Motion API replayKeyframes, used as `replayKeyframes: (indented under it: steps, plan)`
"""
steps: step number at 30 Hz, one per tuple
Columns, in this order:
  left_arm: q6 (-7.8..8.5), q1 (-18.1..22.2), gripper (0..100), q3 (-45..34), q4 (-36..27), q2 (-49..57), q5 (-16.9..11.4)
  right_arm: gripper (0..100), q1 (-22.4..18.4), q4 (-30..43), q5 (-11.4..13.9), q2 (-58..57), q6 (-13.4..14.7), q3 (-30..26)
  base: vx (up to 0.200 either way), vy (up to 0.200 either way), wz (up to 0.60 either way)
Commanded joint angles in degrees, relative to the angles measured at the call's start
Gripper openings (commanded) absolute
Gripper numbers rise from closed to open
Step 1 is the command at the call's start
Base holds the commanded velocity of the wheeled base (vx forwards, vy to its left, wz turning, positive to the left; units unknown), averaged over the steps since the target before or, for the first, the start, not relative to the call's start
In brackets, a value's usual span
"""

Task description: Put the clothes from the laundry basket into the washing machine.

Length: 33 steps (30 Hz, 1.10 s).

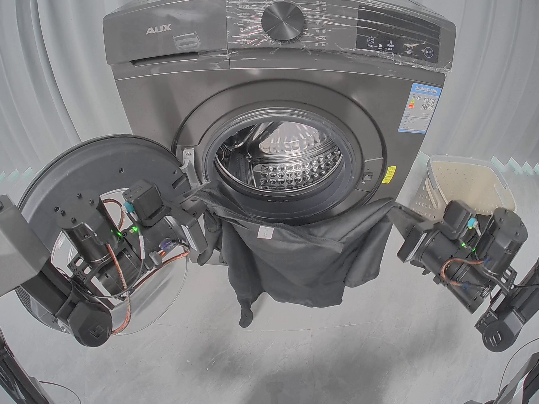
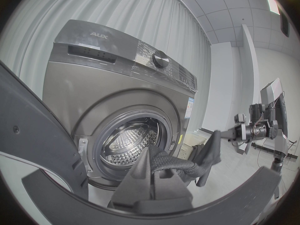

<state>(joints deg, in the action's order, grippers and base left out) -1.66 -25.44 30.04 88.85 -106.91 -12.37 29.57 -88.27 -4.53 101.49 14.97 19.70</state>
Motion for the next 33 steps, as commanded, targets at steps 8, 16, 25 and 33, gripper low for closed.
replayKeyframes:
  steps: [8,16,25,33]
  plan:
    - [-0.36,-1.9,0,6.9,-0.1,-5.1,2.9,100,4.8,-0.1,1.4,10.0,-1.0,-10.0,0.0,0.0,0.0]
    - [-0.36,-4.2,0,7.9,-0.1,-5.1,3.1,100,6.4,-0.1,1.4,11.7,-1.0,-5.1,0.0,0.0,0.0]
    - [-0.19,-6.6,0,10.3,-0.2,-5.1,3.4,100,8.6,-0.1,1.6,17.2,-1.3,1.0,0.0,0.0,0.0]
    - [0.25,-7.8,0,12.6,-0.4,-6.0,4.3,100,9.1,-0.1,1.5,20.9,-3.0,6.3,0.0,0.0,0.0]
